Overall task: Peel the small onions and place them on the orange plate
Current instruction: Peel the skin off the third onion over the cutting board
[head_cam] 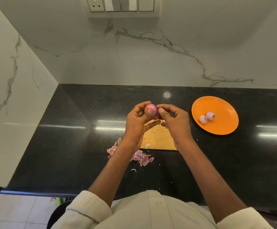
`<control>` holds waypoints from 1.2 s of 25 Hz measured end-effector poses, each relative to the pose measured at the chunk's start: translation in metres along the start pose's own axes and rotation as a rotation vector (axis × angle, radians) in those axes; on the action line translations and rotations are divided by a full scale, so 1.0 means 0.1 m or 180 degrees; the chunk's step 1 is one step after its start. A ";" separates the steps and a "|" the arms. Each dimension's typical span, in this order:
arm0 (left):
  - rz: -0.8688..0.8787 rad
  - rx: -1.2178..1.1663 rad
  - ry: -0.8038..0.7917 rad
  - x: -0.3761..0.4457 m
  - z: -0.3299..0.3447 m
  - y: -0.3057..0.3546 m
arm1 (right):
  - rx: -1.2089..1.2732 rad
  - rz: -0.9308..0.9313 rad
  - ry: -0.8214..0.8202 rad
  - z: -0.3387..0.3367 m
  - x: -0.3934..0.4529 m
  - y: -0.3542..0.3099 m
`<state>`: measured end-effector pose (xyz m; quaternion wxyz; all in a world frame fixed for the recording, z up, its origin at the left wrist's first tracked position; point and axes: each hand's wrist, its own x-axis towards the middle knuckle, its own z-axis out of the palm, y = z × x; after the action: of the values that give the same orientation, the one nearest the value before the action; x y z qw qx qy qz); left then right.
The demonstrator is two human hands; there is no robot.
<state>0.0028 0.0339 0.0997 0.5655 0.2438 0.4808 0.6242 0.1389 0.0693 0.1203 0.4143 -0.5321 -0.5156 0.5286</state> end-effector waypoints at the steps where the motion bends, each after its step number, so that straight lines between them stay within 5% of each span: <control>1: 0.0005 0.0092 0.0078 0.01 0.01 0.00 | -0.0071 -0.0080 0.0030 0.00 0.02 0.02; 8: -0.0168 -0.0462 0.0327 0.01 0.02 0.07 | 0.0247 -0.0072 -0.0614 -0.07 0.04 0.03; 15: 0.0092 -0.0067 0.0417 0.02 0.00 0.08 | 0.0755 0.0471 -0.0472 -0.03 0.05 0.04; 20: -0.0010 -0.0143 0.0057 -0.06 0.00 0.13 | 0.0727 0.0243 -0.0407 -0.08 0.02 0.04; 30: 0.0191 0.0386 0.0420 -0.14 -0.04 0.14 | 0.0536 0.0012 -0.0402 -0.01 -0.11 -0.03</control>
<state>-0.0035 0.0211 0.1135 0.4979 0.2502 0.5464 0.6253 0.1404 0.0591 0.1249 0.4232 -0.4620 -0.4934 0.6033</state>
